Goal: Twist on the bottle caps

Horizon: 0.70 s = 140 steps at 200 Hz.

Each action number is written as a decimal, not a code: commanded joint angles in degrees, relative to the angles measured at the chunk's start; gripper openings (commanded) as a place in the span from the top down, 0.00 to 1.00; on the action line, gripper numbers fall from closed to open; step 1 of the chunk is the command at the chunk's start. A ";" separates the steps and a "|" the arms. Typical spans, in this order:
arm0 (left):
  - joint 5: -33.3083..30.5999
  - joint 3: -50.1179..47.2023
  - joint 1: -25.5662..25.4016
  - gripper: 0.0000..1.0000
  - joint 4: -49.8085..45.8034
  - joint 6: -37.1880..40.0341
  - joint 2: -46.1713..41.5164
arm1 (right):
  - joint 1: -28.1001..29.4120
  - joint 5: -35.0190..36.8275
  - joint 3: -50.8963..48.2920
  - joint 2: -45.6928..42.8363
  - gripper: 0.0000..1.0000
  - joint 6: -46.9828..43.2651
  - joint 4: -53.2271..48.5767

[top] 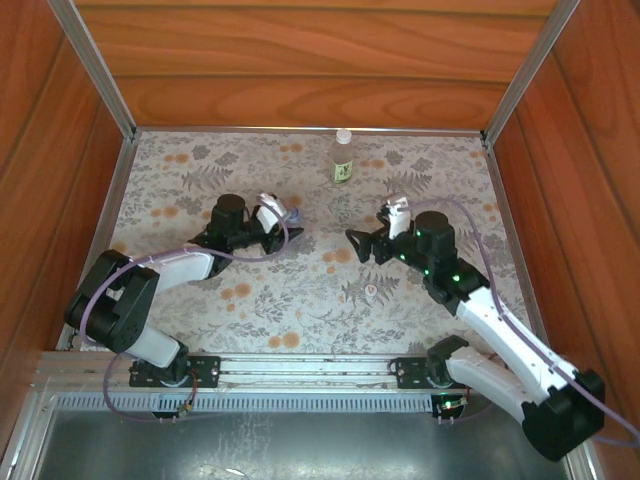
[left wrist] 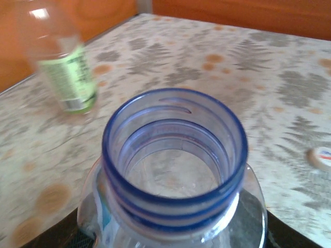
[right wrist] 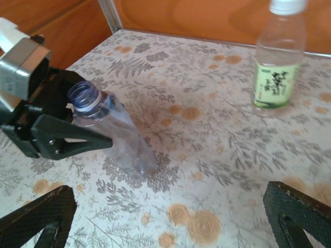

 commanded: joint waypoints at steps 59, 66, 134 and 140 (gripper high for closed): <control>13.38 0.79 -4.02 0.46 -1.67 4.84 5.91 | -0.79 10.43 -6.43 -5.98 0.17 10.78 -15.54; 13.41 0.96 -4.01 0.46 -1.74 4.99 6.42 | -0.79 12.06 -5.87 -4.82 0.18 11.03 -17.11; 13.09 -0.23 -4.08 0.27 0.19 3.65 6.46 | -0.71 9.57 -3.73 2.67 0.12 10.12 -17.08; 12.92 -0.56 -4.09 0.26 0.72 3.48 6.32 | -0.71 9.44 -3.73 2.75 0.11 10.03 -16.85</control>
